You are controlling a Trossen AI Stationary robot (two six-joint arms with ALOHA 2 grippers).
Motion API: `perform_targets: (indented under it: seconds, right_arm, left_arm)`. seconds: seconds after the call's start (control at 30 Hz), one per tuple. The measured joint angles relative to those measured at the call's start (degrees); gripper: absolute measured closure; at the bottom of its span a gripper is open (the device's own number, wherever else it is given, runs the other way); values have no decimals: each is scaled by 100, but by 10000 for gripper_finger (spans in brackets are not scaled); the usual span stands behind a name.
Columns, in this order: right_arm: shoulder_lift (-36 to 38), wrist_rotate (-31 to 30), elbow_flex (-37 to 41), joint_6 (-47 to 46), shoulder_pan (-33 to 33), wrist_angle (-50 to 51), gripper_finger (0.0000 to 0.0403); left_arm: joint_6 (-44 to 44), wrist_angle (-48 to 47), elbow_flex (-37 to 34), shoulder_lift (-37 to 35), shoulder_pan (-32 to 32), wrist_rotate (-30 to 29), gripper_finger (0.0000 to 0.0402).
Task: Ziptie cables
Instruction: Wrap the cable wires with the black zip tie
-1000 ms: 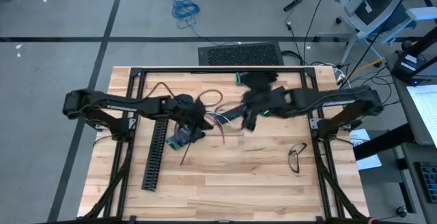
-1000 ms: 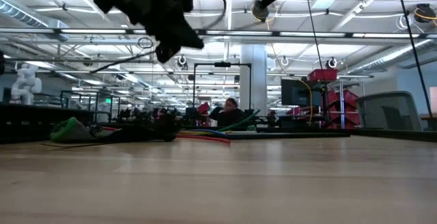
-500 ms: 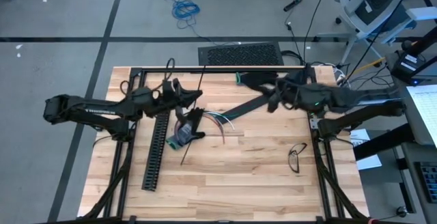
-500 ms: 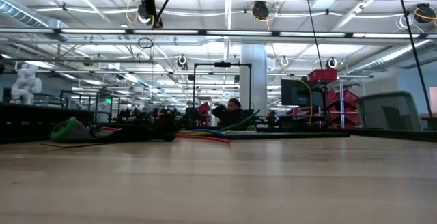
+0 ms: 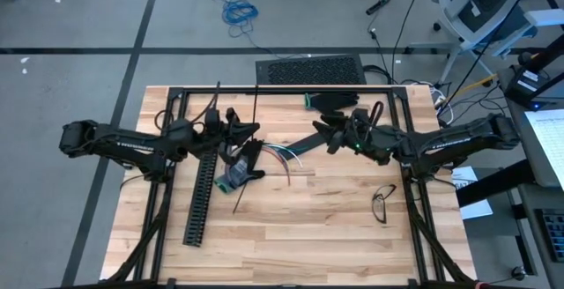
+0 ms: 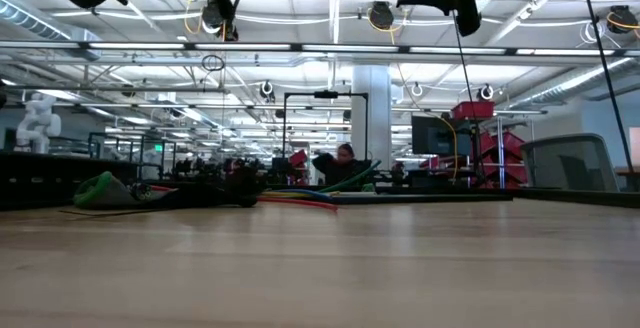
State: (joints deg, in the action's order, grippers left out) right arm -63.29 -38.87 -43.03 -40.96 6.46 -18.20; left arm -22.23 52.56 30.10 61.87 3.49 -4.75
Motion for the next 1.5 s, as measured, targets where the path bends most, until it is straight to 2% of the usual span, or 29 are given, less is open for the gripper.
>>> perform_targets:
  seconds: [0.2, 0.33, 0.43, 0.63, 0.97, 1.27, 1.5]
  right_arm:
    - [-222, -19, -7, 284, -173, -997, 174]
    - [-890, -3, -161, 703, -551, -1688, 174]
    - [-1513, 213, -408, 805, -839, -1712, 174]
    - [-2272, 583, -1061, 1079, -1049, -1721, 174]
    - [-2747, 779, -2047, 1690, -1101, -1105, 174]
    - [-2734, 906, -2131, 1697, -1117, -965, 178]
    - [-2488, 813, -2129, 1962, -1078, 673, 194]
  left_arm:
    - [-147, 708, -302, 225, 2, -190, 402]
    - [-372, 1638, -342, 1013, 93, -222, 401]
    - [-606, 2361, -342, 1688, 166, -146, 401]
    - [-874, 2450, -342, 2315, 174, -136, 401]
    - [-902, 2518, -342, 2481, 155, -153, 401]
    - [-900, 2517, -342, 2481, 87, -179, 401]
    - [-851, 2766, -342, 2479, 137, -179, 401]
